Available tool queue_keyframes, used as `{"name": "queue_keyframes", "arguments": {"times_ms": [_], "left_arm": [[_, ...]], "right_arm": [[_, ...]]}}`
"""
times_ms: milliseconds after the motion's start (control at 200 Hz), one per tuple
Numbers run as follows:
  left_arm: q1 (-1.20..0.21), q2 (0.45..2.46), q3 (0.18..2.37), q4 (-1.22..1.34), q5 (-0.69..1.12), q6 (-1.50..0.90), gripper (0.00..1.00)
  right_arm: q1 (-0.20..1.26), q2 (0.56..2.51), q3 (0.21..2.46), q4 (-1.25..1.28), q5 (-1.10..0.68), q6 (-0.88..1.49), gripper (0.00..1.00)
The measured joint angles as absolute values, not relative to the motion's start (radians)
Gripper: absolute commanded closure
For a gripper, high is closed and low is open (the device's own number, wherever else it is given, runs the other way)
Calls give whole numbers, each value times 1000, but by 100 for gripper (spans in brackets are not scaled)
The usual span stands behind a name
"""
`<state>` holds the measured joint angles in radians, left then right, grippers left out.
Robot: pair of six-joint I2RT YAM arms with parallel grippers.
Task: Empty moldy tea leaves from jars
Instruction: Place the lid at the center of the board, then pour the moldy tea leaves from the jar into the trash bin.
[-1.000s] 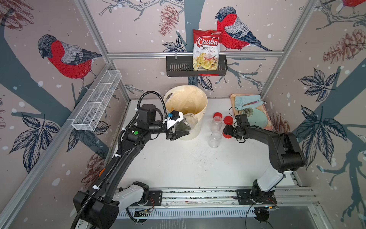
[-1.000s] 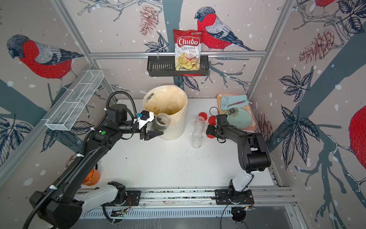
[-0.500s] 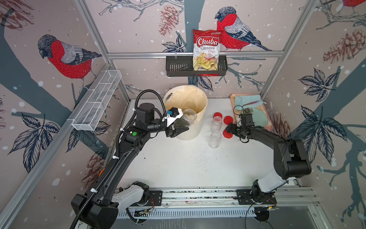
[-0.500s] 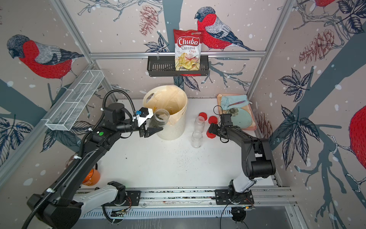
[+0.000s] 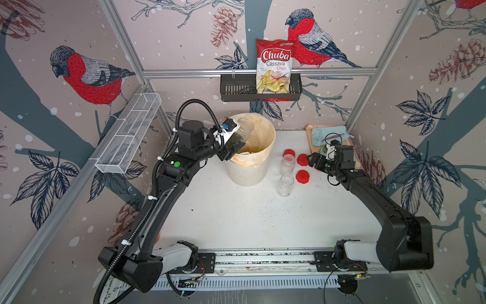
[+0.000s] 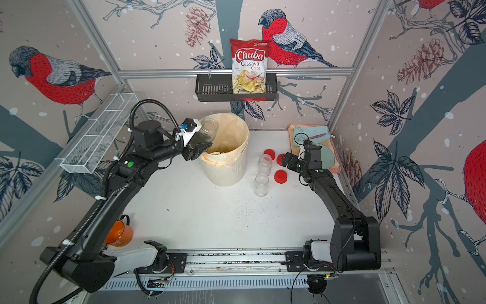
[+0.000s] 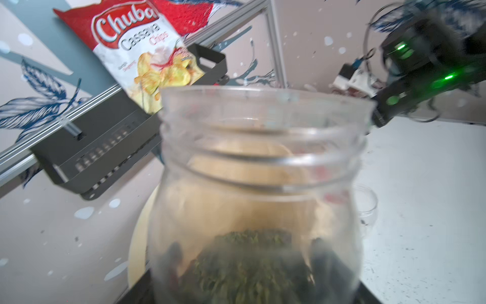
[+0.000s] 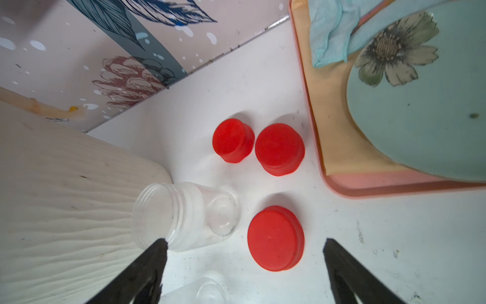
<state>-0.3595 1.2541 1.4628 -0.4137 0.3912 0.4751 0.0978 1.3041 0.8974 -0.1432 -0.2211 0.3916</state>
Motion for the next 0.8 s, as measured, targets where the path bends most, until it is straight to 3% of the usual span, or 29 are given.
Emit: {"name": "queue_keyframes", "arguments": {"times_ms": [425, 800], "left_arm": [[-455, 1471, 1742, -602, -80, 641, 39], [-643, 1526, 1704, -600, -525, 900, 38]], "right_arm": [[92, 1157, 941, -128, -237, 392, 5], [88, 1094, 948, -87, -284, 391, 3]]}}
